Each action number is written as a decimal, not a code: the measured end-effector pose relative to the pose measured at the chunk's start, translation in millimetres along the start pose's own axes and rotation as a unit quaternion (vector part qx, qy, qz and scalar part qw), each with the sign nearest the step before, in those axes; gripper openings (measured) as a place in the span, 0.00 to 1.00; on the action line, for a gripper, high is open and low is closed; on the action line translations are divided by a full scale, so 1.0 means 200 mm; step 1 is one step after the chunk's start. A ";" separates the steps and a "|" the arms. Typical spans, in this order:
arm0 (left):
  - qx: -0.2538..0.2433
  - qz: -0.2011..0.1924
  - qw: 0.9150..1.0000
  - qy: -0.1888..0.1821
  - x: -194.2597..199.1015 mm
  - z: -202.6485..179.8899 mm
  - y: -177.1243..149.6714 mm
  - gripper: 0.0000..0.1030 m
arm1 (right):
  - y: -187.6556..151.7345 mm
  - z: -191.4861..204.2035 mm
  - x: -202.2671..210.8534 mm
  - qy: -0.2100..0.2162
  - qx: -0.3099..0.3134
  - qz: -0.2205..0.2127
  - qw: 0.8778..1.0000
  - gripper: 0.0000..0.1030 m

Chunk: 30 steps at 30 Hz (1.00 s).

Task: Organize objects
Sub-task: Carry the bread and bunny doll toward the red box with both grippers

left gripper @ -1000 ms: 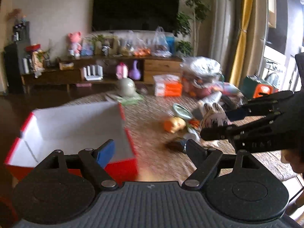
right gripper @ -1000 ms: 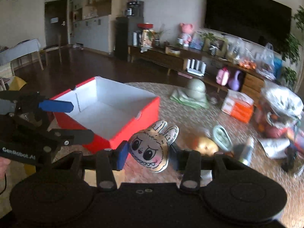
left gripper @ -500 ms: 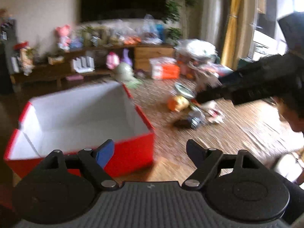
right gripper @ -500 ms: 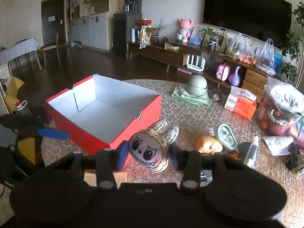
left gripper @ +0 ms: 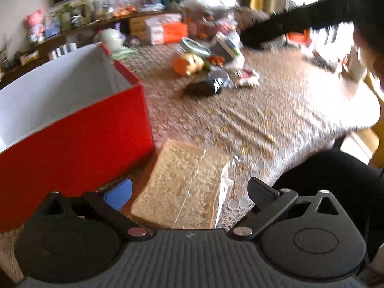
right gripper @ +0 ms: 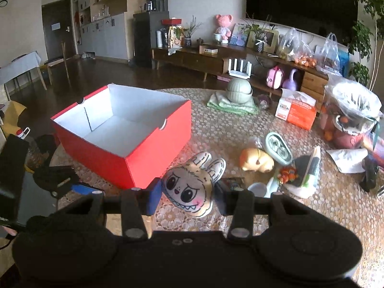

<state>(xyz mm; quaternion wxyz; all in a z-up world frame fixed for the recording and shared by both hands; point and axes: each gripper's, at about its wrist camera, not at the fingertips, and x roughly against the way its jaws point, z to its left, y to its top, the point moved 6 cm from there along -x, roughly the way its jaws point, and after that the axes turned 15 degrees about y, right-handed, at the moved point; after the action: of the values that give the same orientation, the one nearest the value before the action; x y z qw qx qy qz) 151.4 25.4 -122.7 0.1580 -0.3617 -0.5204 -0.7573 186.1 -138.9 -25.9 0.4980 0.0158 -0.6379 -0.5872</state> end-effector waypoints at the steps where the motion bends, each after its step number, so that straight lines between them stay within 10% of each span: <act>1: -0.014 0.004 1.000 -0.001 -0.03 -0.02 -0.01 1.00 | -0.01 -0.01 0.00 0.000 -0.001 0.001 1.000 0.44; 20: 0.005 0.033 0.999 0.001 -0.21 0.00 -0.02 1.00 | -0.06 -0.07 -0.01 -0.001 -0.017 0.011 1.000 0.44; 30: 0.035 0.014 0.999 0.021 -0.13 -0.01 -0.01 0.76 | -0.04 -0.01 0.02 0.000 -0.005 0.011 1.000 0.44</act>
<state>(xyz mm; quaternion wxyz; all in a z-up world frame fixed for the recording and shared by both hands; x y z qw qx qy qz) 166.5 22.2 -142.7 0.1920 -0.3475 -0.5377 -0.7438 180.9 -144.8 -29.5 0.5047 0.0067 -0.6351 -0.5847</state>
